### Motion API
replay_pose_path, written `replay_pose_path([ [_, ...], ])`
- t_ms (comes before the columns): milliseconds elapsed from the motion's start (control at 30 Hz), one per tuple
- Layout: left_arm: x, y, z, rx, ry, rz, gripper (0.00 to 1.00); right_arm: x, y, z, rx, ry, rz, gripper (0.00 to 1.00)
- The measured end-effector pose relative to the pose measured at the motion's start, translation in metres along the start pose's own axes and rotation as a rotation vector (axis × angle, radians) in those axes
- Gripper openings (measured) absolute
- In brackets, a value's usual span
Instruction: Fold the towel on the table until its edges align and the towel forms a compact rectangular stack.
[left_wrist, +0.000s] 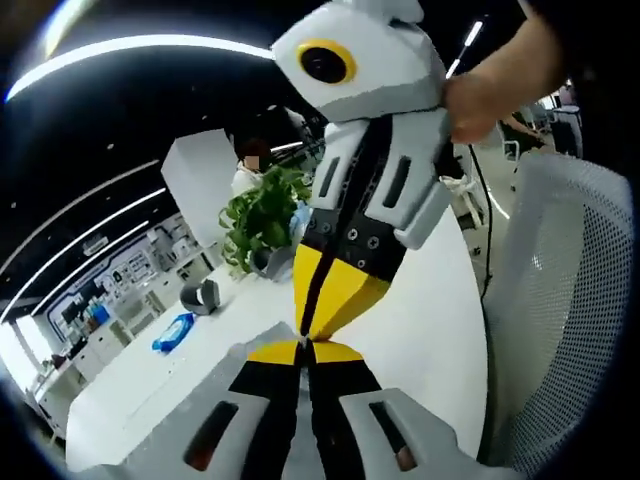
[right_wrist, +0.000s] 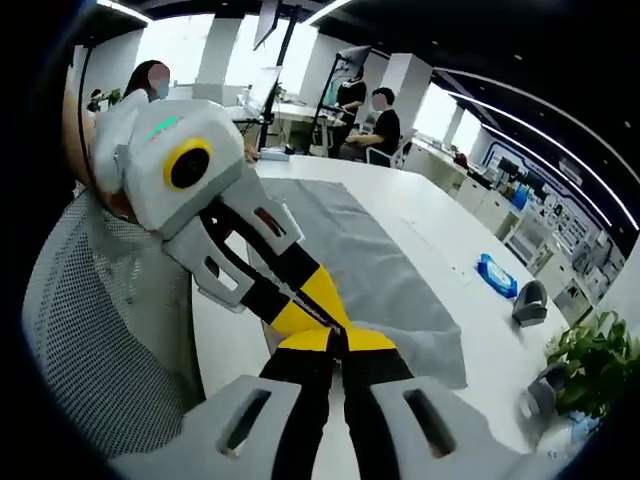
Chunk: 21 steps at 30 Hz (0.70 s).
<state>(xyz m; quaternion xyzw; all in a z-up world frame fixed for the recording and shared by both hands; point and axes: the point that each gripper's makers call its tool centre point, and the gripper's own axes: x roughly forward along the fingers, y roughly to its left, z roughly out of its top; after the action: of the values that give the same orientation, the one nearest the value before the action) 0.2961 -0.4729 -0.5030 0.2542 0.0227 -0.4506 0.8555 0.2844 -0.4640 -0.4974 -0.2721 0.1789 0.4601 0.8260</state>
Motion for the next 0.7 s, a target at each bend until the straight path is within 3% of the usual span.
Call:
replay_pose_path([
  [100, 0.000, -0.003, -0.003, -0.003, 0.016, -0.010, 0.02, -0.002, -0.001, -0.004, -0.014, 0.003, -0.014, 0.08],
  [167, 0.000, -0.003, -0.008, 0.008, 0.038, -0.011, 0.02, -0.004, 0.001, -0.009, -0.054, 0.020, 0.002, 0.06],
  [267, -0.001, 0.000, -0.009, -0.038, 0.036, -0.011, 0.02, -0.004, 0.001, -0.012, -0.071, 0.023, -0.002, 0.07],
  [400, -0.005, 0.004, -0.005, -0.055, 0.022, 0.002, 0.02, 0.001, -0.003, -0.029, -0.173, 0.103, 0.006, 0.05],
  [567, -0.008, 0.006, -0.005, -0.085, 0.013, 0.005, 0.02, 0.012, -0.006, -0.028, -0.220, 0.084, 0.015, 0.09],
  [633, -0.009, 0.008, -0.004, -0.100, 0.010, 0.006, 0.02, 0.015, -0.008, -0.025, -0.264, 0.084, 0.014, 0.00],
  [700, -0.009, 0.010, -0.005, -0.111, 0.009, 0.011, 0.03, 0.017, -0.011, -0.023, -0.280, 0.086, 0.005, 0.00],
])
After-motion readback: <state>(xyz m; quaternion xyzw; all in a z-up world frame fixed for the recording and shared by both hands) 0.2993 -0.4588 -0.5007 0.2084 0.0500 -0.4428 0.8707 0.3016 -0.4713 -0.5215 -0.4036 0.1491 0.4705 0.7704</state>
